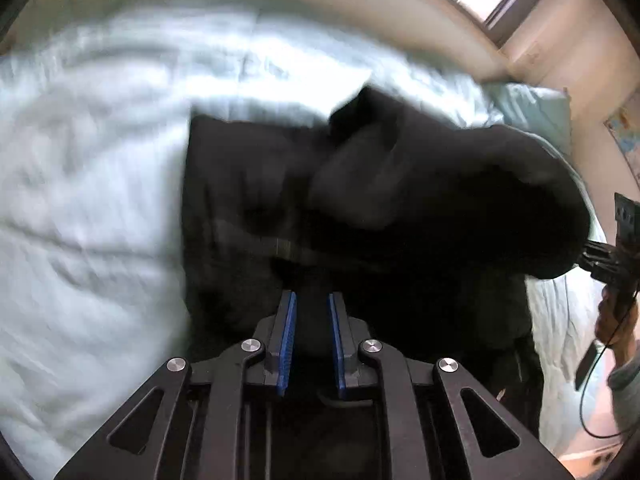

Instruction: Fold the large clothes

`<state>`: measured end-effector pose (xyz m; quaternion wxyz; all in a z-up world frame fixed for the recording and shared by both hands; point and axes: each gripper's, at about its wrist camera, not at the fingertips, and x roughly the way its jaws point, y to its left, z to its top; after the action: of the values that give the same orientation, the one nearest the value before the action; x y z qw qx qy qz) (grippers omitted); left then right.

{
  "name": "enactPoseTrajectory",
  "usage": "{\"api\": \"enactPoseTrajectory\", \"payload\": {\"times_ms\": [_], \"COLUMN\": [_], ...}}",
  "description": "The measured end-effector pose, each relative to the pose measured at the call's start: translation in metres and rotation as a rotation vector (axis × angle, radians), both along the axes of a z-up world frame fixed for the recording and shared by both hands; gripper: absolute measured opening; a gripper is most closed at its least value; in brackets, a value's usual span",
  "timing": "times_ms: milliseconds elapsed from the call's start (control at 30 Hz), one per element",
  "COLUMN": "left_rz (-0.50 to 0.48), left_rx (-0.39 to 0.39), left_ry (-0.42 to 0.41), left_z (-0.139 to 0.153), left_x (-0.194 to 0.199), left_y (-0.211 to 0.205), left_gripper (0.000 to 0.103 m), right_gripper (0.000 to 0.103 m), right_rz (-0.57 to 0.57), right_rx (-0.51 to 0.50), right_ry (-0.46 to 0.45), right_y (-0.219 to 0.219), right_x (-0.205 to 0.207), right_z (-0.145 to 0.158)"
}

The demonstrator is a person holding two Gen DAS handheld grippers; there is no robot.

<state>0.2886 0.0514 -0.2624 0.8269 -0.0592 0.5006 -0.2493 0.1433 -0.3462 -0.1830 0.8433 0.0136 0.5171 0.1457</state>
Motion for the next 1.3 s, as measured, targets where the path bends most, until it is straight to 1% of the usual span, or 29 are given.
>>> {"api": "enactPoseTrajectory", "payload": {"times_ms": [33, 67, 100, 133, 167, 200, 267, 300, 333, 367, 400, 467, 533, 600, 633, 667, 700, 767, 833, 933, 967, 1000, 1100, 1133, 1167, 1200, 1233, 1267, 1300], "left_rz": [-0.005, -0.017, -0.031, -0.042, -0.049, -0.060, -0.086, -0.114, -0.145, -0.172, -0.196, -0.209, -0.227, -0.220, -0.201, -0.178, -0.150, -0.096, -0.073, -0.118, -0.138, -0.167, -0.195, -0.185, -0.146, -0.101, -0.074, -0.029, 0.005], "left_rx": [-0.005, -0.020, -0.040, -0.060, -0.074, -0.090, -0.108, -0.134, -0.180, -0.246, -0.345, -0.412, -0.351, -0.157, -0.097, -0.093, -0.110, -0.107, -0.095, -0.097, -0.110, -0.145, -0.210, -0.204, -0.169, -0.139, -0.139, -0.164, -0.205], "left_ry": [-0.021, -0.057, -0.097, -0.127, -0.144, -0.155, -0.148, -0.122, -0.072, -0.009, 0.088, 0.182, 0.225, 0.276, 0.287, 0.302, 0.314, 0.311, 0.309, 0.223, 0.209, 0.195, 0.198, 0.202, 0.224, 0.269, 0.293, 0.325, 0.351], "left_z": [0.012, 0.033, 0.054, 0.070, 0.082, 0.094, 0.102, 0.097, 0.087, 0.076, 0.058, 0.031, 0.007, -0.028, -0.043, -0.055, -0.064, -0.077, -0.073, -0.039, -0.031, -0.022, -0.024, -0.030, -0.044, -0.062, -0.074, -0.087, -0.092], "left_x": [0.003, 0.010, 0.018, 0.026, 0.035, 0.048, 0.065, 0.074, 0.076, 0.081, 0.084, 0.077, 0.051, 0.016, 0.003, -0.004, -0.007, -0.007, 0.000, -0.018, -0.026, -0.038, -0.048, -0.051, -0.050, -0.047, -0.047, -0.045, -0.044], "left_y": [-0.001, -0.005, -0.012, -0.019, -0.026, -0.039, -0.064, -0.078, -0.091, -0.096, -0.097, -0.096, -0.093, -0.089, -0.083, -0.081, -0.079, -0.081, -0.090, -0.092, -0.092, -0.091, -0.095, -0.099, -0.100, -0.101, -0.094, -0.089, -0.083], "left_gripper": [0.016, 0.017, 0.018, 0.018, 0.018, 0.018, 0.018, 0.019, 0.019, 0.019, 0.019, 0.019, 0.019, 0.018, 0.017, 0.015, 0.015, 0.012, 0.011, 0.011, 0.011, 0.011, 0.012, 0.012, 0.012, 0.012, 0.012, 0.011, 0.011], "right_gripper": [0.032, 0.040, 0.056, 0.057, 0.057, 0.057, 0.057, 0.057, 0.057, 0.057, 0.057, 0.057, 0.056, 0.056, 0.055, 0.054, 0.050, 0.049, 0.049, 0.051, 0.052, 0.052, 0.052, 0.052, 0.052, 0.052, 0.052, 0.052, 0.052], "right_rz": [-0.004, -0.013, -0.014, -0.011, -0.013, -0.026, -0.057, -0.078, -0.089, -0.109, -0.120, -0.104, -0.076, -0.074, -0.099, -0.130, -0.153, -0.162, -0.189, -0.119, -0.085, -0.064, -0.030, -0.025, -0.025, -0.028, -0.036, -0.050, -0.063], "right_rx": [0.004, 0.000, 0.000, 0.004, 0.011, 0.037, 0.079, 0.095, 0.103, 0.104, 0.107, 0.156, 0.183, 0.169, 0.185, 0.222, 0.235, 0.228, 0.229, 0.123, 0.098, 0.104, 0.118, 0.116, 0.115, 0.111, 0.094, 0.059, 0.017], "right_ry": [-0.022, -0.069, -0.098, -0.138, -0.153, -0.154, -0.133, -0.118, -0.102, -0.052, 0.008, 0.105, 0.183, 0.287, 0.344, 0.350, 0.315, 0.271, 0.280, 0.200, 0.153, 0.113, 0.000, -0.027, -0.035, -0.017, 0.041, 0.111, 0.195], "right_y": [-0.004, -0.004, 0.000, 0.007, 0.011, 0.020, 0.037, 0.045, 0.052, 0.059, 0.065, 0.072, 0.079, 0.083, 0.082, 0.078, 0.075, 0.073, 0.072, 0.081, 0.084, 0.085, 0.092, 0.096, 0.101, 0.104, 0.111, 0.120, 0.126], "right_x": [0.002, 0.010, 0.018, 0.029, 0.033, 0.054, 0.089, 0.103, 0.109, 0.121, 0.123, 0.105, 0.068, 0.028, 0.008, -0.004, -0.011, -0.014, -0.013, -0.028, -0.036, -0.041, -0.045, -0.041, -0.036, -0.028, -0.017, -0.010, -0.005], "right_z": [0.011, 0.029, 0.038, 0.052, 0.058, 0.067, 0.073, 0.068, 0.064, 0.048, 0.032, -0.003, -0.041, -0.087, -0.114, -0.130, -0.138, -0.145, -0.140, -0.100, -0.080, -0.064, -0.025, -0.019, -0.017, -0.024, -0.042, -0.068, -0.098]}}
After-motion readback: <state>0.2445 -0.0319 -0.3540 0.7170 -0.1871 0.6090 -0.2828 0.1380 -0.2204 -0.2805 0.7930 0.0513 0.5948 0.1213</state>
